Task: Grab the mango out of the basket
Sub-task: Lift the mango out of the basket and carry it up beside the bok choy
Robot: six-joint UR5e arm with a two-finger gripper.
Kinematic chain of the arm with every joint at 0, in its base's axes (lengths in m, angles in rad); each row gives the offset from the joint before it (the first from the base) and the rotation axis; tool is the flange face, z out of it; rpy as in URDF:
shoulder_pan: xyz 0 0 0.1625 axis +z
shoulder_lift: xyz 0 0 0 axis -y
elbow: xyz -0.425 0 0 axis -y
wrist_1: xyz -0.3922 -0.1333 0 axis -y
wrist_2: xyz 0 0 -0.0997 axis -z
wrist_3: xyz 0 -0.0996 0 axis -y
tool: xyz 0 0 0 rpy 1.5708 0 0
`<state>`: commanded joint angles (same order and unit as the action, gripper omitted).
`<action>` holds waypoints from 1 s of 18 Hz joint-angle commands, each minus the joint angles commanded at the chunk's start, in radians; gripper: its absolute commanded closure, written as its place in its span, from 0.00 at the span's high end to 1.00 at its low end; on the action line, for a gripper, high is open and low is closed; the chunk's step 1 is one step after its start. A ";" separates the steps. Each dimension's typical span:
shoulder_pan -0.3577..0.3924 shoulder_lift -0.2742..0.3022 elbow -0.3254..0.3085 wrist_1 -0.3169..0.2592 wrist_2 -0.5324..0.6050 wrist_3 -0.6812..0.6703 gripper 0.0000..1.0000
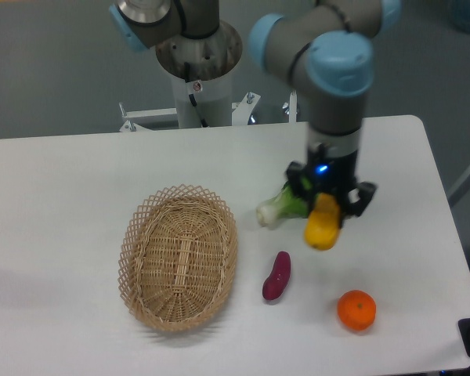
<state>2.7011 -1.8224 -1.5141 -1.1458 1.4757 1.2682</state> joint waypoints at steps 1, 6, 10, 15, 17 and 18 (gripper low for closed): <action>0.025 0.000 0.002 -0.009 0.000 0.038 0.57; 0.103 0.000 -0.002 -0.026 0.002 0.146 0.57; 0.120 0.000 0.002 -0.038 0.008 0.152 0.57; 0.135 -0.003 0.005 -0.032 0.005 0.155 0.57; 0.140 -0.003 0.002 -0.032 0.008 0.171 0.57; 0.140 -0.003 0.002 -0.032 0.009 0.172 0.57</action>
<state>2.8409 -1.8254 -1.5125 -1.1781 1.4849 1.4404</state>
